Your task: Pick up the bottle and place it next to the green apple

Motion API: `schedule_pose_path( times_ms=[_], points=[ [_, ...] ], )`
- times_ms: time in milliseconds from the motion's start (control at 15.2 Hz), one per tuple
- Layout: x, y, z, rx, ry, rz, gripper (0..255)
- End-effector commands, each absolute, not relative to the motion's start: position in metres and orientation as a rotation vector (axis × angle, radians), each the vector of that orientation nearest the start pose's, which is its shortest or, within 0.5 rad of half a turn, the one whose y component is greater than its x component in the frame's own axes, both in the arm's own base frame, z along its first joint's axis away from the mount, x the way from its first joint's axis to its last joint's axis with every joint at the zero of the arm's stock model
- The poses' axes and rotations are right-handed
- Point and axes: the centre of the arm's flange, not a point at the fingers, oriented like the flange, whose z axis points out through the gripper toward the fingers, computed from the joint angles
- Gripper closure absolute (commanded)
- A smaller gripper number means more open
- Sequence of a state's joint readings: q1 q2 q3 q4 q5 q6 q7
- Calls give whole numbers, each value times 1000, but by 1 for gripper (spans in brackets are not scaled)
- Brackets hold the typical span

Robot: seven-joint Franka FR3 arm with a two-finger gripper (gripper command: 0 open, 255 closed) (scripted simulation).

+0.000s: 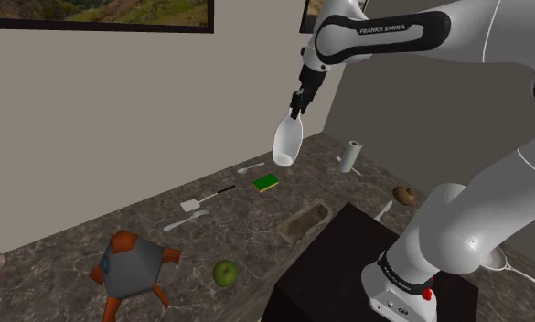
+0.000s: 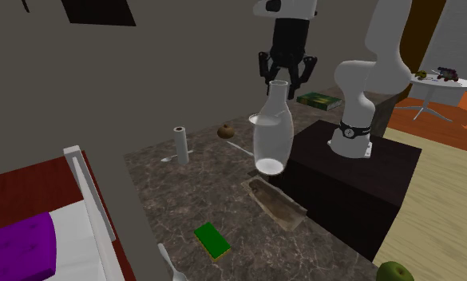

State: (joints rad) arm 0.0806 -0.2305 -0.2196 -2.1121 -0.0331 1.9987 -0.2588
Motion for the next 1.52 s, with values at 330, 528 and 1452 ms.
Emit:
schedule_pose_path(
  times_ms=[330,528,1452],
  points=[
    [507,17,520,-3133,-208,-180,255],
    [511,56,520,-3133,-208,-180,255],
    [521,147,483,-3133,-208,-180,255]
  ],
)
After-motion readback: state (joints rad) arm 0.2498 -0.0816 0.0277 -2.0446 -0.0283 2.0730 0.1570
